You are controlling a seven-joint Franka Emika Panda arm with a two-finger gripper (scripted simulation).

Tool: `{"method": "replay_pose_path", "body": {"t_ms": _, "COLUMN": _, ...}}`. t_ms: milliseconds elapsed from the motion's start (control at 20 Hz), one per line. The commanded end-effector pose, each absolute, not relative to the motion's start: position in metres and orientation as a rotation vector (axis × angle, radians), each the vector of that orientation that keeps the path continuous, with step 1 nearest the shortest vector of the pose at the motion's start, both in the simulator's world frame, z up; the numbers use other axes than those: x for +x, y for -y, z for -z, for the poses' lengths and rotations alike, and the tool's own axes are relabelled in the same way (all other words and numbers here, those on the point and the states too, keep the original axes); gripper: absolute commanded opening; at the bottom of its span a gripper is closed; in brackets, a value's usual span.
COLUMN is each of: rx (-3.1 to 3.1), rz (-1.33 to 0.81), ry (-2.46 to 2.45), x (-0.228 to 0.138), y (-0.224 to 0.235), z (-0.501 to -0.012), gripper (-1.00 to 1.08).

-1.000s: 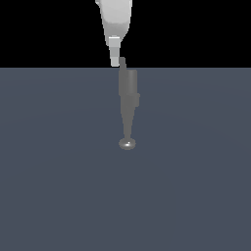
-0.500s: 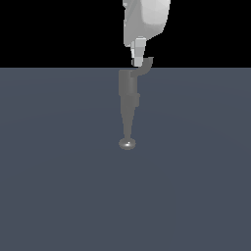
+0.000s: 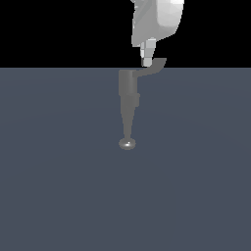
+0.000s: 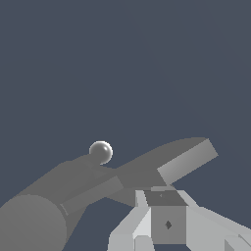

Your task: Turn on the faucet by rotating a designated handle.

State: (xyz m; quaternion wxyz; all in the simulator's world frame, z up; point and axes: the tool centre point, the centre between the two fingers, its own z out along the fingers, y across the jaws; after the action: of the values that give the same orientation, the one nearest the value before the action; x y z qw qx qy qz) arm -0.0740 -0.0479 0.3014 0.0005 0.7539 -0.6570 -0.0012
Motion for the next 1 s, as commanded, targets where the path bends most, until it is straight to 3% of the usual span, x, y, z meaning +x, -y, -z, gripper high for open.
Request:
{"method": "replay_pose_path", "body": {"t_ms": 0, "rx": 2.357, "rz": -0.001, "ry": 2.079, "x": -0.066, "y": 0.060, "z": -0.301, "gripper": -1.00}}
{"method": "replay_pose_path", "body": {"t_ms": 950, "rx": 2.332, "rz": 0.000, "ry": 2.105, "x": -0.017, "y": 0.113, "z": -0.301, "gripper": -1.00}}
